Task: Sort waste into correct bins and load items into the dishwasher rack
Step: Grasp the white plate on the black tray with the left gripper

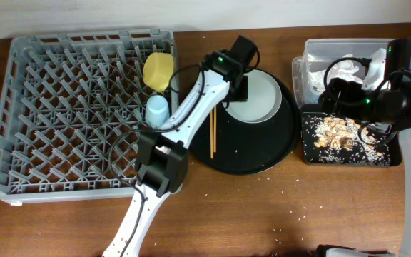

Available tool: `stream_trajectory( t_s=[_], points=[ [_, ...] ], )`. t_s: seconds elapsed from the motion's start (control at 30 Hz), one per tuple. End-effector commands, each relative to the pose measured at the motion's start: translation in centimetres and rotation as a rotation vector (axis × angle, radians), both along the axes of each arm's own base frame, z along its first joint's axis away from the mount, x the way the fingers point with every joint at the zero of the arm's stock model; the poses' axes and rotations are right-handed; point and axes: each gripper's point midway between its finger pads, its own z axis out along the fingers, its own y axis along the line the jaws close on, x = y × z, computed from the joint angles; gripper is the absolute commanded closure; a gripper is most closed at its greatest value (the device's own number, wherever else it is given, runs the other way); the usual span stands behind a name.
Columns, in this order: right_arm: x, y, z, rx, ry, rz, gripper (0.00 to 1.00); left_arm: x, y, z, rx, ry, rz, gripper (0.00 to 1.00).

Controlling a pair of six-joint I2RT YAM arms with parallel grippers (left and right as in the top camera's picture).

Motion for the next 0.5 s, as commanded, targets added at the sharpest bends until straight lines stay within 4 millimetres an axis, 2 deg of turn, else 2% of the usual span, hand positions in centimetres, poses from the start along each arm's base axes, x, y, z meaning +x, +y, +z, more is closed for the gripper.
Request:
stream_trajectory(
  t_s=[0.0,0.17,0.23,0.27,0.37,0.47],
  points=[
    [0.14,-0.38,0.22,-0.011,-0.004,-0.014,0.02,0.21,0.86,-3.19,0.002,0.061,0.073,0.46],
    [0.14,-0.38,0.22,-0.011,-0.004,-0.014,0.02,0.72,1.56,-3.67,0.039,0.039,0.088,0.47],
    [0.14,-0.38,0.22,-0.011,-0.004,-0.014,0.01,0.79,1.51,-3.65,0.037,0.036,0.088,0.52],
    [0.14,-0.38,0.21,-0.01,-0.004,-0.013,0.02,0.81,1.49,-3.64,0.036,0.035,0.088,0.58],
    [0.14,-0.38,0.21,-0.01,-0.004,-0.013,0.02,0.8,1.48,-3.66,0.037,0.035,0.087,0.61],
    [0.14,-0.38,0.22,-0.011,-0.004,-0.014,0.01,0.8,1.51,-3.79,0.038,0.037,0.088,0.69]
  ],
)
